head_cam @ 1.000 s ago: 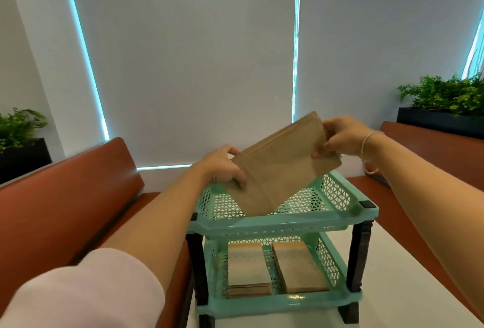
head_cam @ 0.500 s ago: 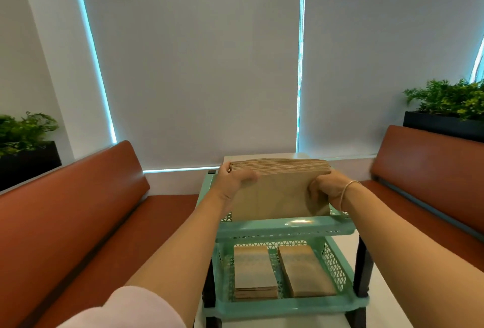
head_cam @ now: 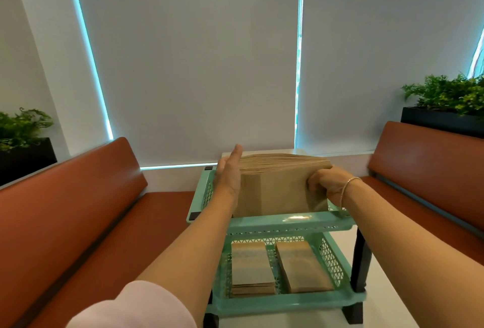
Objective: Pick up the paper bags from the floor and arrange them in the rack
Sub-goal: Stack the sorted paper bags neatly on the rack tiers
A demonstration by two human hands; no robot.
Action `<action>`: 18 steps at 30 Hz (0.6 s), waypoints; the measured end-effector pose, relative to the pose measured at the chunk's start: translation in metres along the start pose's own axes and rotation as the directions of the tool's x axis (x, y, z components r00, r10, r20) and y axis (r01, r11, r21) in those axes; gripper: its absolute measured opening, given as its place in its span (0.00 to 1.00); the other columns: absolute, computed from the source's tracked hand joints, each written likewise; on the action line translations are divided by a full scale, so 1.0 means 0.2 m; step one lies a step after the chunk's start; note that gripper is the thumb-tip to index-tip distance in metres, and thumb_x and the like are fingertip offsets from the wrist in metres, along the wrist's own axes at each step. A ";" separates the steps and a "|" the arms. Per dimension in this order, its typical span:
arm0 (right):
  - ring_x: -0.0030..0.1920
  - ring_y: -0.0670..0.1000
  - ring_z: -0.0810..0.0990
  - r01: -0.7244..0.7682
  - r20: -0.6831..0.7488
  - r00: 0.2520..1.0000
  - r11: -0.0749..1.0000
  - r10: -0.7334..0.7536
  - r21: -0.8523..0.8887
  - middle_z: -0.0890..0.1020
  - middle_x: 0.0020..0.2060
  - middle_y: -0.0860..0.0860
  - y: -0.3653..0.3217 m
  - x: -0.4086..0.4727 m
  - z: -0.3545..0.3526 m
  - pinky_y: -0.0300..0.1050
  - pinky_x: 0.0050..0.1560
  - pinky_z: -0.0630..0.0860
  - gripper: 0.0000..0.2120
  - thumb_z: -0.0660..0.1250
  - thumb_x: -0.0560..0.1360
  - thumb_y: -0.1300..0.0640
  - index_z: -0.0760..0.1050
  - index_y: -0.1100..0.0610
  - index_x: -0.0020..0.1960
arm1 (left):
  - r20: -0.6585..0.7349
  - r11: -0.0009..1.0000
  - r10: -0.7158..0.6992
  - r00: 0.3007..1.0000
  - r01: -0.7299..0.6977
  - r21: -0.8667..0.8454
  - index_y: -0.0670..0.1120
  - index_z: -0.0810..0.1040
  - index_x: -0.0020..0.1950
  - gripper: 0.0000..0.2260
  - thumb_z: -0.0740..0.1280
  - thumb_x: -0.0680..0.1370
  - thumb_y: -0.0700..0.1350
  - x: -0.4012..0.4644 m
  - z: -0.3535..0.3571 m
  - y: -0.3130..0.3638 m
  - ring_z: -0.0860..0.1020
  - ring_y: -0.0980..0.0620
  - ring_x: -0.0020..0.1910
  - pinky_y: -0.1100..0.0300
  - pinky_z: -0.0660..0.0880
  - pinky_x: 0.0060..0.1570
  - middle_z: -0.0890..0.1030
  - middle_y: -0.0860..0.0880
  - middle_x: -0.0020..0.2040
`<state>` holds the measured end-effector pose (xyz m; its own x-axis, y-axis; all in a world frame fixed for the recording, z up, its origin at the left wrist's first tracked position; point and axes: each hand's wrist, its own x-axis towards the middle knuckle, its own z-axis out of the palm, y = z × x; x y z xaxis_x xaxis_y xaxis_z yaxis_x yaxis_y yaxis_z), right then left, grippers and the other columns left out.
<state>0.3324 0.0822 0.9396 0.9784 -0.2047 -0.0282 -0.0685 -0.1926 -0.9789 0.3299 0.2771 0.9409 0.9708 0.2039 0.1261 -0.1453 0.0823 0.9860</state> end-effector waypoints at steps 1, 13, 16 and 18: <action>0.43 0.56 0.72 -0.009 0.016 1.000 1.000 0.009 -0.016 0.75 0.36 0.55 0.01 -0.01 0.00 0.47 0.42 0.72 0.15 0.57 0.67 0.77 0.73 0.60 0.35 | -0.012 1.000 -0.008 1.000 0.008 0.026 0.51 0.69 0.67 0.24 0.56 0.78 0.63 0.00 0.00 -0.01 0.68 0.48 0.65 0.55 0.63 0.60 0.71 0.48 0.66; 0.63 0.61 0.71 -0.054 0.013 0.998 0.980 0.058 -0.193 0.75 0.59 0.59 0.04 0.00 -0.03 0.60 0.68 0.65 0.20 0.65 0.74 0.69 0.70 0.60 0.64 | 0.269 0.956 -0.176 0.947 0.099 0.278 0.53 0.53 0.77 0.36 0.49 0.74 0.70 -0.04 -0.05 0.02 0.53 0.45 0.76 0.45 0.49 0.73 0.54 0.46 0.77; 0.63 0.61 0.71 -0.057 -0.002 0.998 0.975 0.058 -0.213 0.75 0.60 0.59 0.04 0.00 -0.03 0.59 0.68 0.65 0.19 0.64 0.75 0.68 0.69 0.60 0.65 | 0.347 0.904 -0.281 0.895 0.124 0.410 0.51 0.56 0.76 0.55 0.63 0.57 0.78 -0.03 -0.11 0.05 0.58 0.43 0.74 0.45 0.51 0.73 0.60 0.45 0.76; 0.62 0.61 0.71 -0.064 -0.005 0.998 0.974 0.064 -0.217 0.75 0.60 0.59 0.04 0.00 -0.03 0.59 0.68 0.65 0.18 0.63 0.75 0.68 0.70 0.60 0.65 | 0.374 0.845 -0.370 0.850 0.141 0.516 0.49 0.61 0.73 0.63 0.74 0.43 0.74 0.01 -0.15 0.07 0.68 0.44 0.69 0.45 0.57 0.71 0.69 0.45 0.71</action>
<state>0.3302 0.0758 0.9327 0.9711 -0.2212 -0.0902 -0.1715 -0.3827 -0.9078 0.3244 0.3079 0.9526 0.9507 -0.2219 -0.2166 0.1121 -0.4052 0.9073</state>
